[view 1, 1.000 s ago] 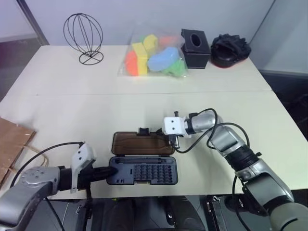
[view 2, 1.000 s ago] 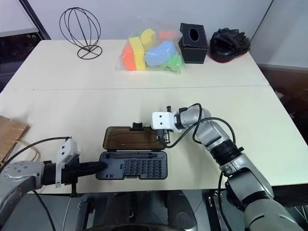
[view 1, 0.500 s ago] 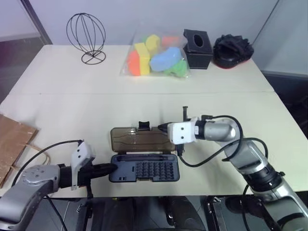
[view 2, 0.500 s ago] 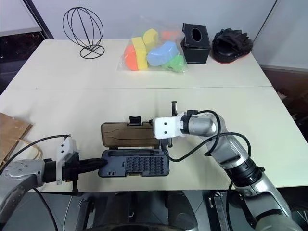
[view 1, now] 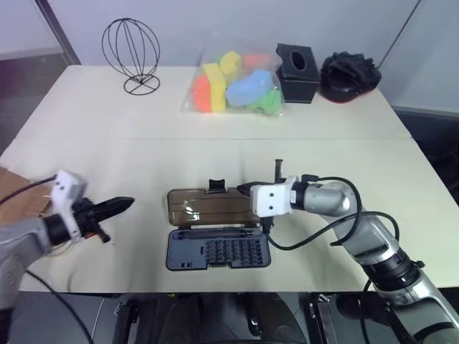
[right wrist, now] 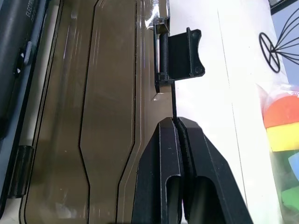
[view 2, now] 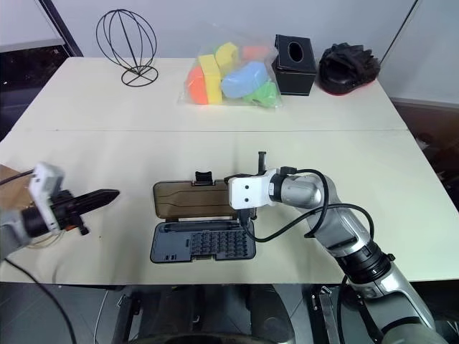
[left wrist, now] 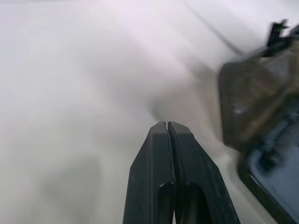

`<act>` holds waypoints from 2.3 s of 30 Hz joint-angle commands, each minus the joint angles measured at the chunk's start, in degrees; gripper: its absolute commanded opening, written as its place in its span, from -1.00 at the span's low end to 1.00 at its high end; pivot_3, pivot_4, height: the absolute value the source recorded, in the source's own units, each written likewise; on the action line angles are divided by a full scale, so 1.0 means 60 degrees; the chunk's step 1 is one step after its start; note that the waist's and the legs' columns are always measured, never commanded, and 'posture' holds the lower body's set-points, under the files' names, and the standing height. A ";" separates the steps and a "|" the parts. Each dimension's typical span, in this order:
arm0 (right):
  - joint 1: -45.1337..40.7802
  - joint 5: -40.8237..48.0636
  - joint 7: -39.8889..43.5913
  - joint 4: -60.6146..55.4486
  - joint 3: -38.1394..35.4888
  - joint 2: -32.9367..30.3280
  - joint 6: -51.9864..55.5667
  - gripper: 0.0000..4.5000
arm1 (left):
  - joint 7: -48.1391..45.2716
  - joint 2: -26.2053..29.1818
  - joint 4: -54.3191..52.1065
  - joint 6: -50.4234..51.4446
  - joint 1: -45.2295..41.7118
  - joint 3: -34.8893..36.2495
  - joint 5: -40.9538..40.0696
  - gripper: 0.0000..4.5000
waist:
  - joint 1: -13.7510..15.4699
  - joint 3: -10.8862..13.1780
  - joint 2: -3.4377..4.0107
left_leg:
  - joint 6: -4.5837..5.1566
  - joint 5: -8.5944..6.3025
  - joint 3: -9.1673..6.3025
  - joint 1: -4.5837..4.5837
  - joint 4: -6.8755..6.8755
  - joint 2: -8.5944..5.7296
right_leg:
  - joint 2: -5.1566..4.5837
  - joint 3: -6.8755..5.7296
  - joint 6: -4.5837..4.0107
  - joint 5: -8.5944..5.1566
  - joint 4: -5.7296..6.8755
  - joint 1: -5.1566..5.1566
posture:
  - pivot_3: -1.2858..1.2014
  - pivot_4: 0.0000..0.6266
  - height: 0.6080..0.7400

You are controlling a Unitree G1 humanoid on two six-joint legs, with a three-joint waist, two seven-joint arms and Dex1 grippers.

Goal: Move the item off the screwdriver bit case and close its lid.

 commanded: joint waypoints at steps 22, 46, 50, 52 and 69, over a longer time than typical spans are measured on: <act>-0.0406 0.5419 0.1834 -0.3427 -0.3433 0.0139 0.6838 0.30 | -0.0628 -0.1323 0.0527 -0.0026 -0.2134 -0.1919 0.0430 -1.00 | 0.0017 0.0000 -0.0001 | 0.0000 0.0000 -0.0016 -0.0007 0.0001 0.0002 | 0.0002 -0.0004 0.0003 0.0002 0.0007 -0.0002 | 0.03 -0.52 0.95; 0.3397 0.9781 -0.1970 -0.6470 -0.2709 -0.1216 0.9763 -0.71 | -0.3344 0.0075 0.1219 -0.1111 -0.3968 -0.3059 0.1532 -1.00 | 0.0112 -0.0003 -0.0020 | 0.0010 -0.0004 -0.0004 -0.0037 0.0025 0.0000 | 0.0008 0.0004 0.0009 -0.0011 -0.0019 -0.0006 | 0.03 -0.52 0.95; 0.3096 0.8698 -0.2967 -0.6357 -0.0329 -0.0623 0.9451 -0.97 | -0.4298 -0.0530 0.1709 -0.1179 -0.5159 -0.4339 0.1944 -1.00 | 0.0013 -0.0008 -0.0018 | 0.0010 -0.0004 -0.0006 -0.0031 0.0022 -0.0003 | 0.0008 0.0004 0.0017 -0.0012 -0.0017 -0.0006 | 0.03 -0.52 0.95; 0.2806 0.7969 -0.3360 -0.5917 0.0721 -0.0398 0.9280 -0.97 | -0.4733 -0.0920 0.2109 -0.1575 -0.5435 -0.5083 0.2393 -1.00 | -0.0030 -0.0009 -0.0015 | 0.0011 -0.0004 -0.0005 -0.0026 0.0019 -0.0003 | 0.0010 0.0005 0.0016 -0.0012 -0.0012 -0.0006 | 0.03 -0.52 0.95; 0.1659 0.3791 -0.6034 -0.4580 0.3678 -0.0933 0.8714 -0.97 | -0.6737 -0.1982 0.2921 -0.3191 -0.5138 -0.7460 0.4117 -1.00 | -0.0031 -0.0018 -0.0023 | 0.0012 -0.0004 -0.0016 -0.0025 0.0023 -0.0003 | 0.0012 0.0003 0.0012 -0.0014 -0.0007 -0.0005 | 0.03 -0.52 0.95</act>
